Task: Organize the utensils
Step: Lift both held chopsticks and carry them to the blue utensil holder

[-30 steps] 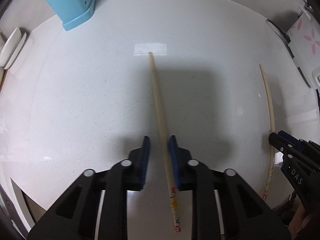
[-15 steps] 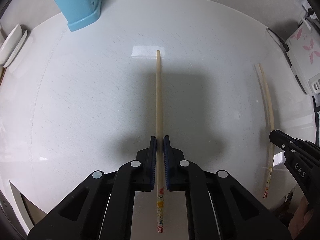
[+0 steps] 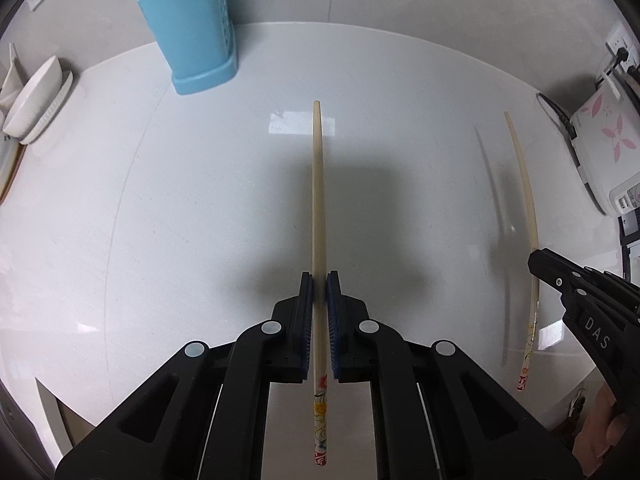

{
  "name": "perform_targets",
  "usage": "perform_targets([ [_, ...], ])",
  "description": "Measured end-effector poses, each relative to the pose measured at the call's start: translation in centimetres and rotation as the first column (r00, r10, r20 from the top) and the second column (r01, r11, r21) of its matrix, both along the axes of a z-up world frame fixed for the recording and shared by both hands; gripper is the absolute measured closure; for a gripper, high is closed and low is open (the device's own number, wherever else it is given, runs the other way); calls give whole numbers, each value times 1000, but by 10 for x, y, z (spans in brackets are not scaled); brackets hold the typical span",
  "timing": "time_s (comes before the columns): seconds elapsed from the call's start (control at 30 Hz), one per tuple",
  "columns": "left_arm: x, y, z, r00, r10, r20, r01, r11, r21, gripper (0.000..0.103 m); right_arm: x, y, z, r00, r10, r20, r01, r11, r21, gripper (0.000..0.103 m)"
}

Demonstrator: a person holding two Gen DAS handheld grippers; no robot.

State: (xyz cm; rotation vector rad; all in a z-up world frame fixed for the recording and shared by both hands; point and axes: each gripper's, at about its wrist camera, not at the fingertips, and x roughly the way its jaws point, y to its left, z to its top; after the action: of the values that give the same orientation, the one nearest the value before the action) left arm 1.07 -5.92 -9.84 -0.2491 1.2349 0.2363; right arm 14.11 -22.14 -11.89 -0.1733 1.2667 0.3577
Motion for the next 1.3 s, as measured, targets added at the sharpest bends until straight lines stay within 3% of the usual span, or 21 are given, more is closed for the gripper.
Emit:
perform_targets([
  [0.7,6,75,61,988,38,151,-45,998,43,96,11,91,63,985,70,160,-87,991,102,97],
  [1.07,14,127,96,969,46,244,-60,997,48,96,18,146,97,964,74,255,-118,980,161,97],
  [1.3,29,161,125,942,56,332,-71,997,34,96,27,175,118,947,65,315,-134,971,199,97],
])
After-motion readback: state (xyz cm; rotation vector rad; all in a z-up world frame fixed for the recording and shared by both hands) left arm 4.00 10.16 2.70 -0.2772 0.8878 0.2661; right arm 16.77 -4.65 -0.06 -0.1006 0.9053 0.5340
